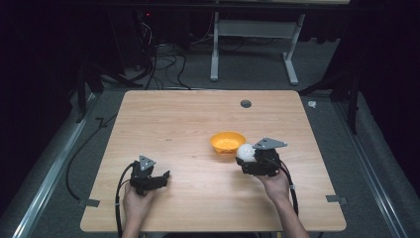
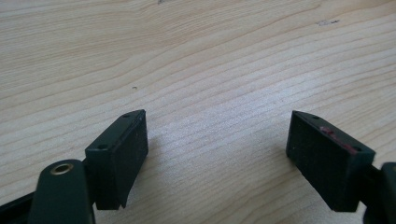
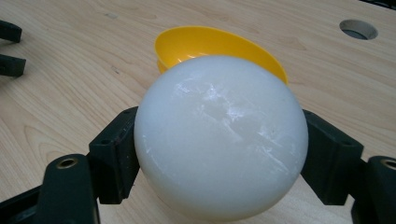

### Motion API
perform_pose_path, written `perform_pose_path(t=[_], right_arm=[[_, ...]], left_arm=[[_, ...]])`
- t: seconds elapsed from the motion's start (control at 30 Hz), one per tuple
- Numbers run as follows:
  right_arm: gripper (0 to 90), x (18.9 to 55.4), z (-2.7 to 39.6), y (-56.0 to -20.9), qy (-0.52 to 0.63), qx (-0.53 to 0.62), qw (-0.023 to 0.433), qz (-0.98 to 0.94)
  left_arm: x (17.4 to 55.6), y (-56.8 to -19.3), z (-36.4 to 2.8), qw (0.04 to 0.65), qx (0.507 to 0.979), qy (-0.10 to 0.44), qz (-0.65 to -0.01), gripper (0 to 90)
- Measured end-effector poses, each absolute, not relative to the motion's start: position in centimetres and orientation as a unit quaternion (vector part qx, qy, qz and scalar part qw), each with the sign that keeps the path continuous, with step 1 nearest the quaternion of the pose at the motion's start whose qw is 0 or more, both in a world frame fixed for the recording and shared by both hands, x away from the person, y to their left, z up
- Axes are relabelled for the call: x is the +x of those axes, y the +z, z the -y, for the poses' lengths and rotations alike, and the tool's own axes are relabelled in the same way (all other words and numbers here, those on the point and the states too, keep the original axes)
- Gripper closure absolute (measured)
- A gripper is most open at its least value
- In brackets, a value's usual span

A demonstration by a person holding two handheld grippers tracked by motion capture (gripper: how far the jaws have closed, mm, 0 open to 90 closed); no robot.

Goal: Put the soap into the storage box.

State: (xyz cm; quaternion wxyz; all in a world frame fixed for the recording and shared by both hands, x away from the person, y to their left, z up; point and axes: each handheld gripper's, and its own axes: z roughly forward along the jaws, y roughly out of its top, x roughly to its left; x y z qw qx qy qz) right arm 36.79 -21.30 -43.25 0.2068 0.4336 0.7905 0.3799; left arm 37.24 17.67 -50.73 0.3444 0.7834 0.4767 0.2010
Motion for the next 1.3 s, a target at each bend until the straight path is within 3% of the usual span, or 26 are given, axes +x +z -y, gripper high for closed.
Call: perform_pose_path(t=[1.3], right_arm=[[24.5,40.8,20.0,-41.5,0.396,0.431,0.192,-0.788]], left_arm=[[37.3,-50.7,-17.7,0.346,0.783,0.201,-0.476,21.2]])
